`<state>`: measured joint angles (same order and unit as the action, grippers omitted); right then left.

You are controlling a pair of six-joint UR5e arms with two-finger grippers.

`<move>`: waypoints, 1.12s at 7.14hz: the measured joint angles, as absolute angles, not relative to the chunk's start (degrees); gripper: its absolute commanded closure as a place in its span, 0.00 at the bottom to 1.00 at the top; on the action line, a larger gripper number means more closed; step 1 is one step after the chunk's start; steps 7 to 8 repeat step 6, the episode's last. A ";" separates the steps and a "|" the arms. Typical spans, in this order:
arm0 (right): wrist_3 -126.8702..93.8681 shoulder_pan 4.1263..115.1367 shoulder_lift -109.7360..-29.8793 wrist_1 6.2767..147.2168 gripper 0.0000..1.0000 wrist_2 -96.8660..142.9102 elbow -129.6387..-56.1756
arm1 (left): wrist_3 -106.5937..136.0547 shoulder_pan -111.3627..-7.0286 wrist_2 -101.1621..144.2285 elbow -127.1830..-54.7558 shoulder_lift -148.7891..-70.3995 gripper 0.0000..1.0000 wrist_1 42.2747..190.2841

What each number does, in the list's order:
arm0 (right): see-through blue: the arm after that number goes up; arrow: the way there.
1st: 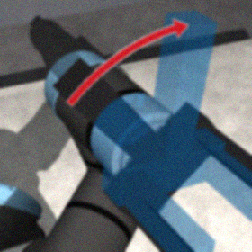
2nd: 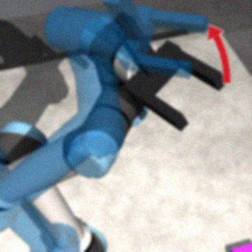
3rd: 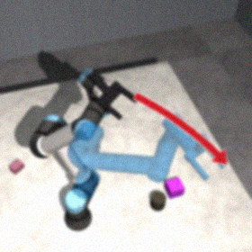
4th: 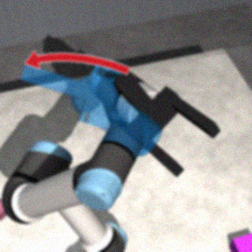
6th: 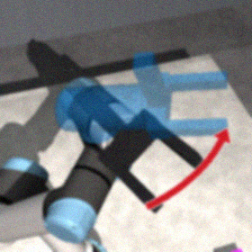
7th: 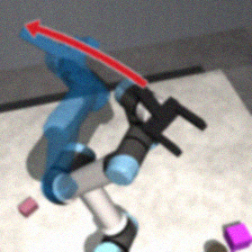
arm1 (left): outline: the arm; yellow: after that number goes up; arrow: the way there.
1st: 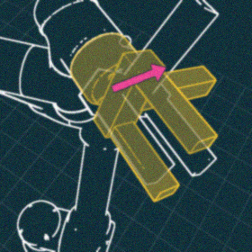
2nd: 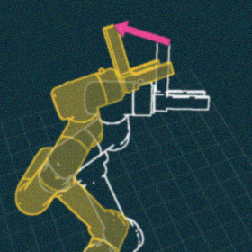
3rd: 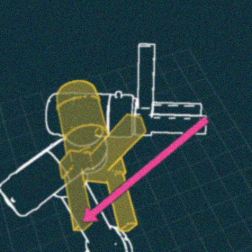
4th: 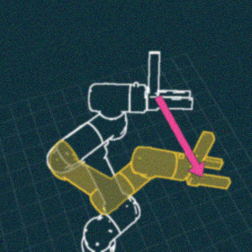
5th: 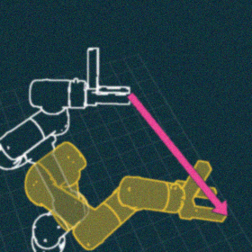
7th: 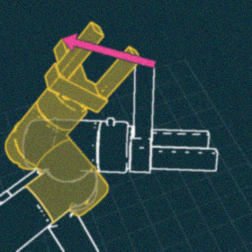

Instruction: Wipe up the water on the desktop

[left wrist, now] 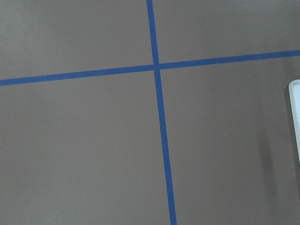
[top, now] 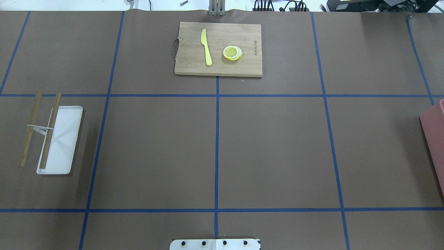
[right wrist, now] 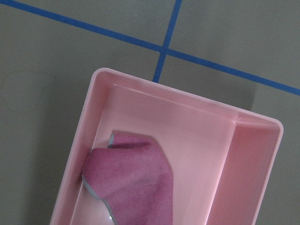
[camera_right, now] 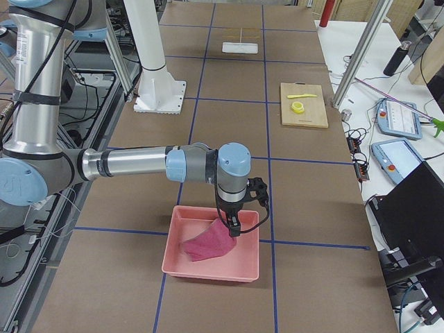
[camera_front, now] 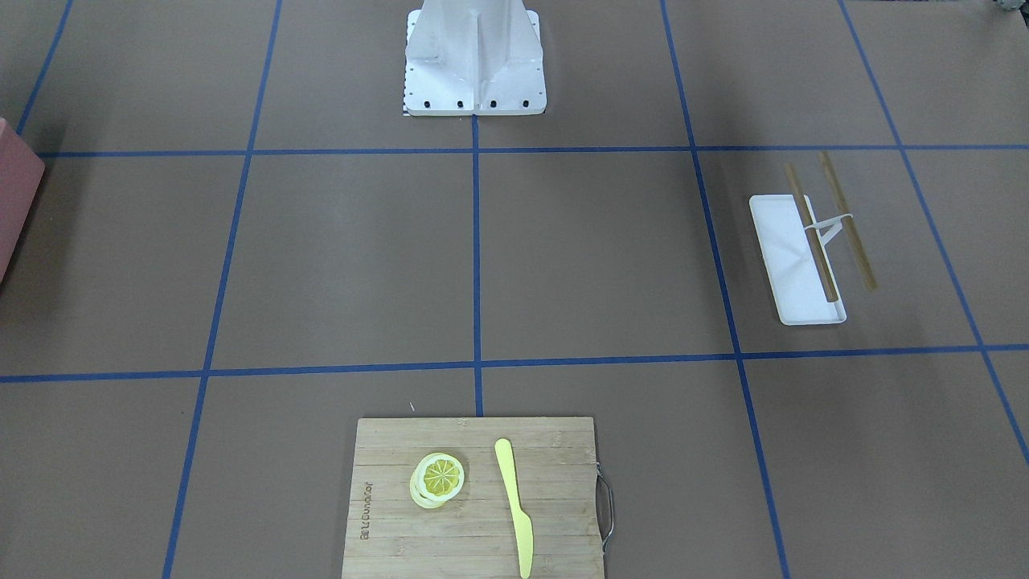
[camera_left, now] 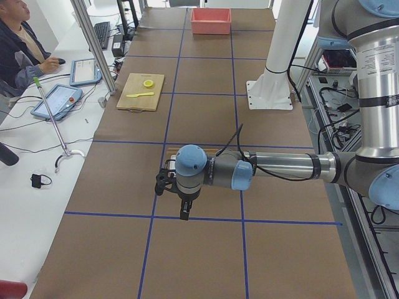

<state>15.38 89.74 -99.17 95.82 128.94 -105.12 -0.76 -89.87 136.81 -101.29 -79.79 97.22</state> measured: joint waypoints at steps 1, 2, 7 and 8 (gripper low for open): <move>15.61 89.66 -98.96 95.45 0.00 129.06 -104.50 | -0.75 -89.84 136.85 -101.55 -80.08 0.02 97.28; 15.76 89.61 -98.58 95.30 0.00 129.19 -103.93 | -0.74 -89.83 136.95 -101.99 -80.41 0.02 97.34; 15.88 89.56 -97.59 95.29 0.00 130.05 -103.53 | -0.74 -89.88 136.85 -102.49 -80.95 0.02 97.31; 15.88 89.56 -97.59 95.29 0.00 130.05 -103.53 | -0.74 -89.88 136.85 -102.49 -80.95 0.02 97.31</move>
